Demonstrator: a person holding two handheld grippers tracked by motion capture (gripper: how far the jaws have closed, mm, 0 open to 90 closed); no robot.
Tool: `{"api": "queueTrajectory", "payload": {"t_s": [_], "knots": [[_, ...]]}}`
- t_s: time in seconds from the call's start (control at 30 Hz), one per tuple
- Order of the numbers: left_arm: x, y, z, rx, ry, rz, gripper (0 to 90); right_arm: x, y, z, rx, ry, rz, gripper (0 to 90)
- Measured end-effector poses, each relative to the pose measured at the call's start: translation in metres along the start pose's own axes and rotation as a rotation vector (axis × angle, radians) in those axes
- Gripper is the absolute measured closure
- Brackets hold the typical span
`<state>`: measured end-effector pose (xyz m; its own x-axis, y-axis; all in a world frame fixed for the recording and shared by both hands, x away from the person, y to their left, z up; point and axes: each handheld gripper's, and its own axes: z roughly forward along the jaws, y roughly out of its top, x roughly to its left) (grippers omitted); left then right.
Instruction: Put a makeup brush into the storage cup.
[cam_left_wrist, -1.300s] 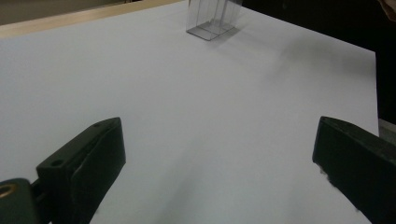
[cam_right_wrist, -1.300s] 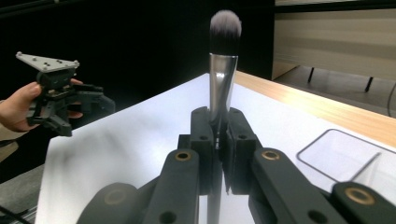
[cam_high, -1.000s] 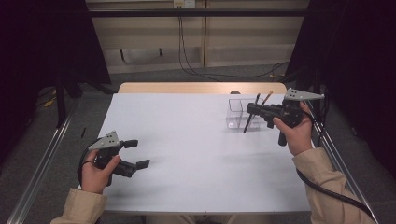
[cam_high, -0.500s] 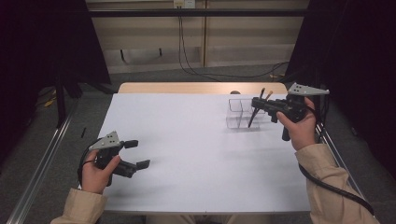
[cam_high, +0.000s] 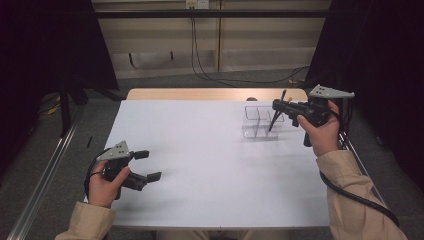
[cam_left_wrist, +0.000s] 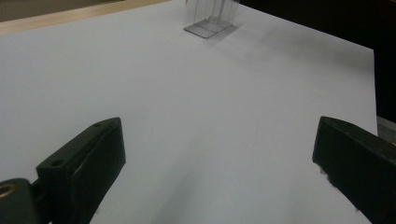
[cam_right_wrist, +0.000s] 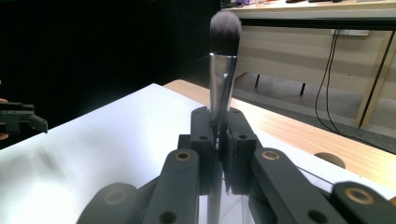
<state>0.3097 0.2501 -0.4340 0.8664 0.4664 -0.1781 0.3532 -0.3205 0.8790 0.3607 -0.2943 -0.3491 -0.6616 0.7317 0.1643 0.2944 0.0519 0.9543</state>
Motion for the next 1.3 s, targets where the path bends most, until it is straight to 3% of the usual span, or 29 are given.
{"api": "queueTrajectory", "payload": {"t_s": [0.6, 1.3], "knots": [[-0.001, 0.001, 0.001, -0.005, -0.006, 0.003, 2.6, -0.008, 0.002, 0.003, -0.01, -0.062, -0.01, 84.1], [0.0, 0.001, -0.001, -0.01, -0.006, 0.006, 2.6, -0.024, 0.0, 0.009, -0.007, -0.173, -0.007, 84.1]]}}
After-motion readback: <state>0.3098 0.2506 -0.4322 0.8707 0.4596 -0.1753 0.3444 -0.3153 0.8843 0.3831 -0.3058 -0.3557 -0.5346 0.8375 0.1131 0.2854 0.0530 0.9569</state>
